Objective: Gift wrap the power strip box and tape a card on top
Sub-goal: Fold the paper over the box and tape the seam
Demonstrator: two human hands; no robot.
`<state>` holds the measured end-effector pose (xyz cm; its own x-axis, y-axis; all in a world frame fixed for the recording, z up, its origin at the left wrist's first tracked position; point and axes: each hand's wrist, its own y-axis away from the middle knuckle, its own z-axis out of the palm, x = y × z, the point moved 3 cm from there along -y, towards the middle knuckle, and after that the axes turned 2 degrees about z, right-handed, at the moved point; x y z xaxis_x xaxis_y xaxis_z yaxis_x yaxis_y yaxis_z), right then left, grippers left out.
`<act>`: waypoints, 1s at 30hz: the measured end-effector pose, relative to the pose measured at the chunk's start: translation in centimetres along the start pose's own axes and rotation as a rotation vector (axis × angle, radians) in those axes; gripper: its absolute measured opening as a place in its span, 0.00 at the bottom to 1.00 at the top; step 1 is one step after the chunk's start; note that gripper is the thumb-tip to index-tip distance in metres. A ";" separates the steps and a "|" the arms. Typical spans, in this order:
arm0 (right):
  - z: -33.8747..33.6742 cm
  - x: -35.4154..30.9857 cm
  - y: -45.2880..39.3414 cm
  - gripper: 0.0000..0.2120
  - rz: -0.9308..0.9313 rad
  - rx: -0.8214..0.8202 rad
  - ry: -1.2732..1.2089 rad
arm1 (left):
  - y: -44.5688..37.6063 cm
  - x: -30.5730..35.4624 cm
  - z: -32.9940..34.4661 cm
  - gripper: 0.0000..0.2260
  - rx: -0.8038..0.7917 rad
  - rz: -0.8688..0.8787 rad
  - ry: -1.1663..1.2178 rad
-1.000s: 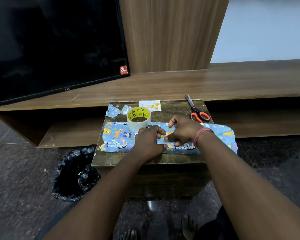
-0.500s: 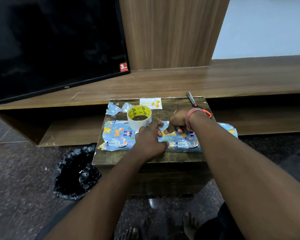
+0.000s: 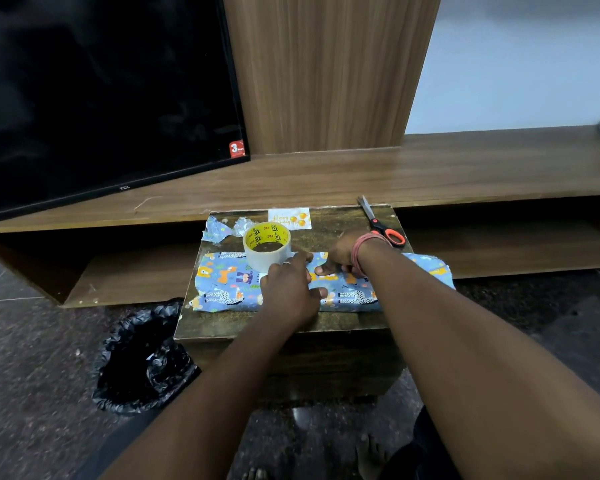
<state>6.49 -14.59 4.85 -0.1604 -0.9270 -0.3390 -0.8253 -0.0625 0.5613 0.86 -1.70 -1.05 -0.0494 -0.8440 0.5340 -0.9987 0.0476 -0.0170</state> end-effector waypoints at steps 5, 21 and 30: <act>0.8 1.1 -0.1 0.13 -0.102 0.068 -0.247 | 0.4 -0.1 0.0 0.26 -0.064 0.045 -0.079; 4.2 3.6 1.5 0.20 -0.417 0.255 0.001 | 0.7 -1.3 -1.2 0.28 -0.052 0.100 -0.020; 5.0 2.8 1.7 0.24 -0.453 0.418 0.181 | 0.8 -1.3 -1.2 0.30 -0.103 0.081 -0.018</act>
<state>1.94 -15.46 1.01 0.3171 -0.8926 -0.3204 -0.9372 -0.3467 0.0383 0.13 0.10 -0.72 -0.1308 -0.8447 0.5189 -0.9850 0.1700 0.0283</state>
